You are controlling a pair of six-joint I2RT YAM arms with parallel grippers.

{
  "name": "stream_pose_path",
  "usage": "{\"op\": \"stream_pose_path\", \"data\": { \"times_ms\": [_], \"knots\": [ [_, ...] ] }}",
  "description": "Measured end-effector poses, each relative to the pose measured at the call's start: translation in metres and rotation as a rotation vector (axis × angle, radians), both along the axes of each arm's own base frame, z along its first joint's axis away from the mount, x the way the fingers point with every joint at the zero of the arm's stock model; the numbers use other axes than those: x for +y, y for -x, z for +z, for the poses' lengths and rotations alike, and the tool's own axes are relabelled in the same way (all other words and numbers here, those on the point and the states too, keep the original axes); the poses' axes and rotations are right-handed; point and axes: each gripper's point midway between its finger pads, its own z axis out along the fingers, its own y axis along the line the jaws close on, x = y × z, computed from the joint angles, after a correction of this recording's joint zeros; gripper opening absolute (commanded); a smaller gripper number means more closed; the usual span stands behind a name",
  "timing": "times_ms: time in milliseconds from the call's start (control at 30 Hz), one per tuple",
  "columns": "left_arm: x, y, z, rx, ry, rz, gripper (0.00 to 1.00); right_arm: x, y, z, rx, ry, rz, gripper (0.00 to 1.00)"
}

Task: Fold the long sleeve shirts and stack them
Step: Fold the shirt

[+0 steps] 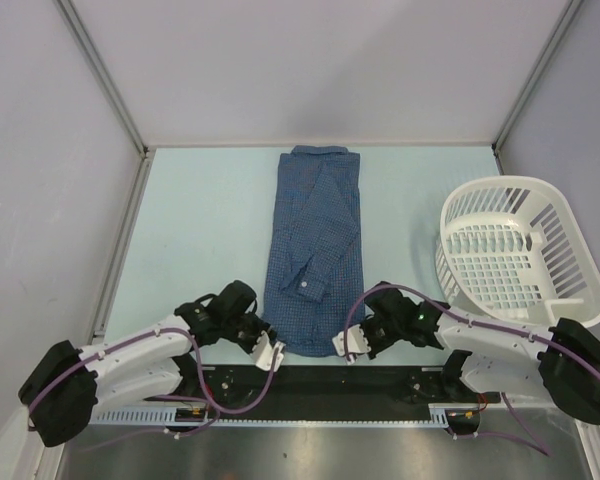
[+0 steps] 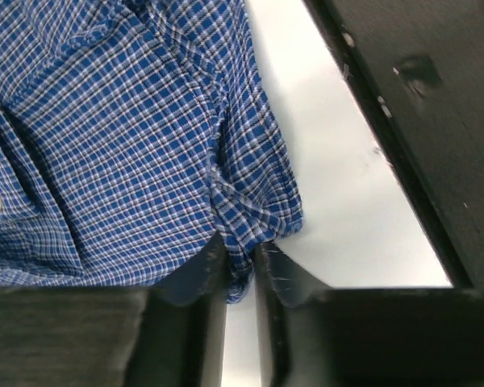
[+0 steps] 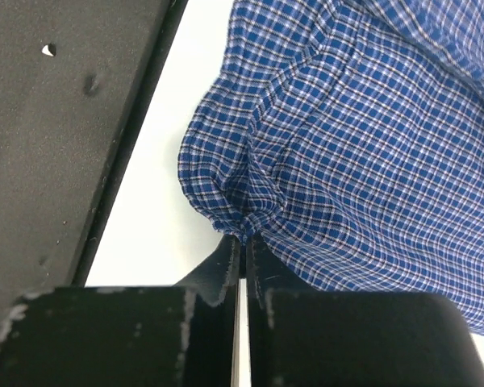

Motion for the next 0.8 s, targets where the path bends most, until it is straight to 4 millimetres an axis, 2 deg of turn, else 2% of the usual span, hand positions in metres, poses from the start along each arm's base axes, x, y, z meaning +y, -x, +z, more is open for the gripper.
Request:
{"op": "stream_pose_path", "data": {
  "times_ms": [133, 333, 467, 667, 800],
  "knots": [
    [0.003, 0.005, 0.002, -0.001, -0.004, -0.013, 0.04, 0.001, 0.002, 0.001, 0.001, 0.005, -0.026, 0.0],
    [0.002, 0.025, 0.015, 0.043, 0.015, -0.046, 0.0, 0.002, 0.018, 0.013, 0.027, -0.017, -0.044, 0.0],
    [0.002, 0.029, 0.022, 0.073, 0.02, -0.015, 0.0, 0.005, 0.016, 0.022, 0.036, -0.04, -0.087, 0.0],
    [-0.001, 0.024, 0.032, 0.096, 0.04, 0.037, 0.0, 0.007, -0.011, 0.043, 0.037, -0.091, -0.195, 0.0],
    [-0.008, 0.005, 0.054, 0.118, 0.079, 0.103, 0.0, 0.007, -0.04, 0.069, 0.044, -0.151, -0.285, 0.0]
  ]
}}
